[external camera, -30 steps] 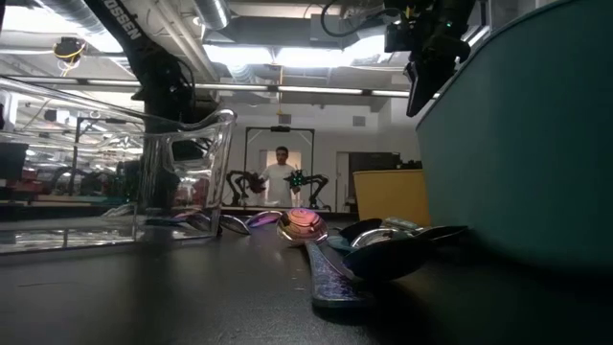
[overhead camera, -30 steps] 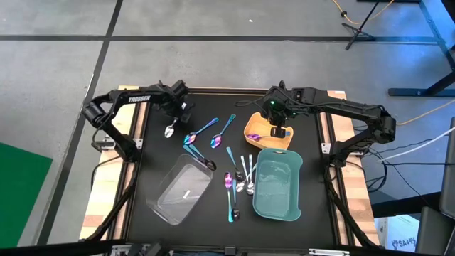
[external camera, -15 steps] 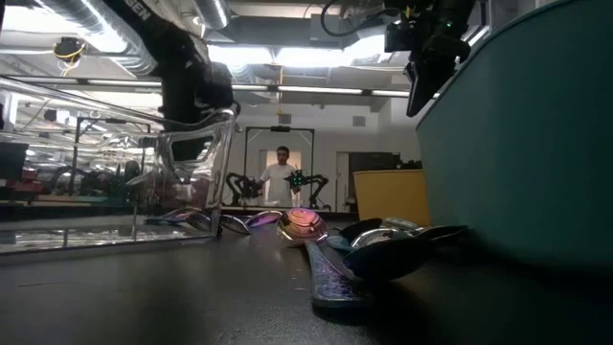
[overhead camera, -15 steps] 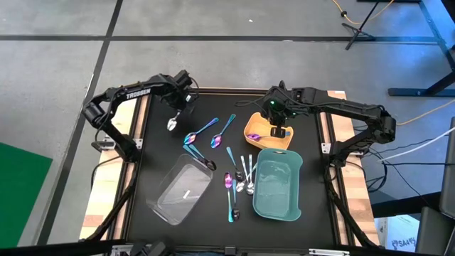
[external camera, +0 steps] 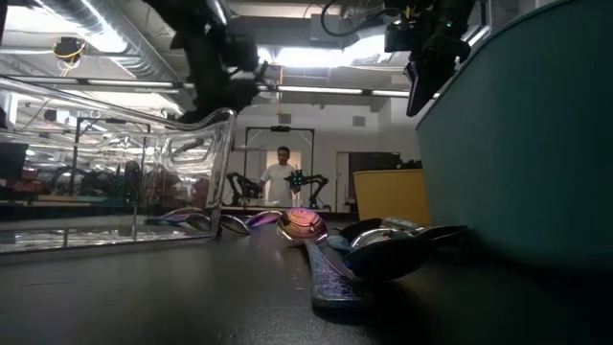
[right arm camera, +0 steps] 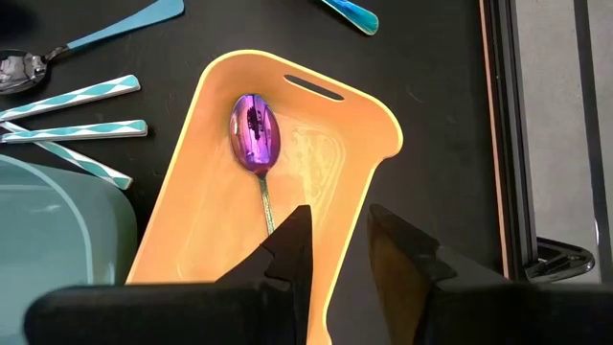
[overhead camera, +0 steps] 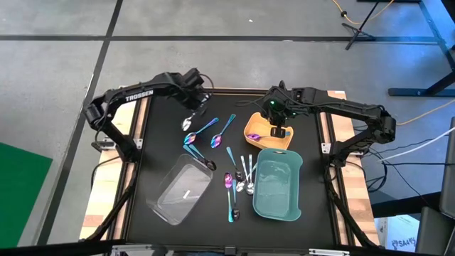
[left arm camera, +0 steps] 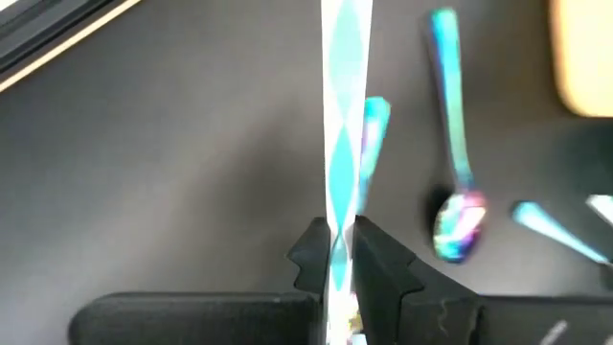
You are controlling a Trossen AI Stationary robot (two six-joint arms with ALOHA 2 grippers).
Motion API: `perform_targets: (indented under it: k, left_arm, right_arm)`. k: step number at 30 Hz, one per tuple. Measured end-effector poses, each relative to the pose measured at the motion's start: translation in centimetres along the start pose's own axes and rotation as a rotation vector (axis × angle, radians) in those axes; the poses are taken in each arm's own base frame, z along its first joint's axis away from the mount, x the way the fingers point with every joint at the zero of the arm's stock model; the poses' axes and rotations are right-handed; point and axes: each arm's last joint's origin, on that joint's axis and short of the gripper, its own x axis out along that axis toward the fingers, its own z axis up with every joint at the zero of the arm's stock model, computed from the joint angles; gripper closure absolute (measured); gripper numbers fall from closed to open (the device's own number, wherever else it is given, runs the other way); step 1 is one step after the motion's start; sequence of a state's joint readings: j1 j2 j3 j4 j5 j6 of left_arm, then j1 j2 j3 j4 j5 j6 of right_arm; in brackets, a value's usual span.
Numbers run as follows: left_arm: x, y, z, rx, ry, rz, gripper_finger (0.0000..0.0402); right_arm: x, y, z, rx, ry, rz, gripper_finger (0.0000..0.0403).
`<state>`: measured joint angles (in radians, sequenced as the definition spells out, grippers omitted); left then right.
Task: Sort silverware by color (type)
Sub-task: Put the white patterned spoon into the transparent bin
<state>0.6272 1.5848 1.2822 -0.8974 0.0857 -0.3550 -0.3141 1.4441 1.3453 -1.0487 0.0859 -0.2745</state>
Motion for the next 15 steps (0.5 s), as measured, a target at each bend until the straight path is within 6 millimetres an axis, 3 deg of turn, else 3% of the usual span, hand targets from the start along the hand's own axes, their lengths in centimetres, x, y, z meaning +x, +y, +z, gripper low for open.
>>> perform_targets:
  k: [7,15]
  left_arm:
    - [-2.5,-4.1,0.4,0.078,-0.052,-0.117,0.0377]
    - [-4.4,-8.7,-0.8,0.152,-0.088,-0.194,0.0377]
  right_arm:
    - [0.0,0.0,0.0,0.0,0.0,0.0,0.0313]
    - [0.0,0.0,0.0,0.0,0.0,0.0,0.0313]
